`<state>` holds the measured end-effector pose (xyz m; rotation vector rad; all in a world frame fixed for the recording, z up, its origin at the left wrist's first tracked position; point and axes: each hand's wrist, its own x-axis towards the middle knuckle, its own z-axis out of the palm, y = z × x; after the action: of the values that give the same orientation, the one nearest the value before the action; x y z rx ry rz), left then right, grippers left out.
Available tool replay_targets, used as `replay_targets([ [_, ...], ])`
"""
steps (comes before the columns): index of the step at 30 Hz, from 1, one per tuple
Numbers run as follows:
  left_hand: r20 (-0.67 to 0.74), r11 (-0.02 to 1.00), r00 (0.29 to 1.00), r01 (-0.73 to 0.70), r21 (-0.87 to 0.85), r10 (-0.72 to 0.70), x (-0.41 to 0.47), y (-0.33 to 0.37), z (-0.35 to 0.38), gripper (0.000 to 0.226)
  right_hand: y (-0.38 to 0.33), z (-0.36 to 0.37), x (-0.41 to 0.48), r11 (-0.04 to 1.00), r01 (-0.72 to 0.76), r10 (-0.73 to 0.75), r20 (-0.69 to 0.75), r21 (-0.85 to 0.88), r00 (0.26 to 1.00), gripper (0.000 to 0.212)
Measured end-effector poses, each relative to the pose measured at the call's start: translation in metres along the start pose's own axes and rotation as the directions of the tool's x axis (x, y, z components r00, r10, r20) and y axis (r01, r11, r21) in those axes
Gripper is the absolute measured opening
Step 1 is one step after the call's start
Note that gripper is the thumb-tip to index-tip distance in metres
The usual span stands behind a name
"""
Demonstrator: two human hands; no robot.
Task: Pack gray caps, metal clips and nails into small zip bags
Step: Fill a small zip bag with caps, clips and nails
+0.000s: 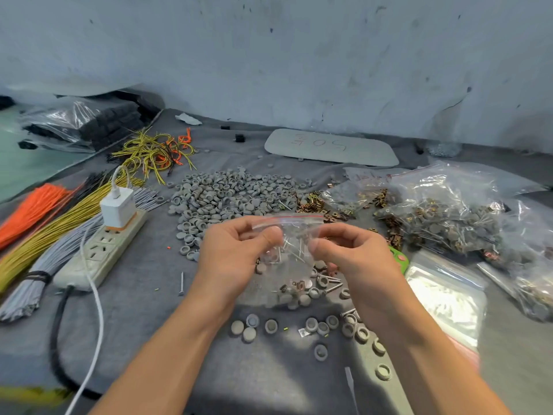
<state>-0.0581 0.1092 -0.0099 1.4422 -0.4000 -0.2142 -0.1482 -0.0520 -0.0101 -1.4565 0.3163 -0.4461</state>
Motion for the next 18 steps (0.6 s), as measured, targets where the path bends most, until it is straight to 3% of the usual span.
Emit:
replay_targets([
  [2,-0.017,0.998,1.000,0.000,-0.063,-0.001,0.0007,0.0001,-0.0027,0.013,-0.0024,0.0008,0.0000,0.999,-0.013,0.011,0.032,0.049,0.999,0.026],
  [6,0.064,0.996,0.998,-0.017,-0.087,0.022,-0.0017,0.0027,-0.0007,0.019,-0.0037,0.0049,0.0017,0.999,0.024,-0.023,-0.027,0.029,0.999,0.008],
  [13,-0.109,0.994,0.993,-0.054,-0.100,0.043,-0.0032,0.0050,0.0050,0.018,-0.0040,0.0053,0.0012,0.997,0.083,-0.082,-0.141,0.005,0.987,0.013],
  [18,-0.130,0.995,0.991,-0.017,-0.102,0.003,-0.0005,0.0015,0.0050,0.002,-0.0008,0.0053,0.0011,0.998,0.055,-0.057,-0.086,-0.031,0.995,0.010],
])
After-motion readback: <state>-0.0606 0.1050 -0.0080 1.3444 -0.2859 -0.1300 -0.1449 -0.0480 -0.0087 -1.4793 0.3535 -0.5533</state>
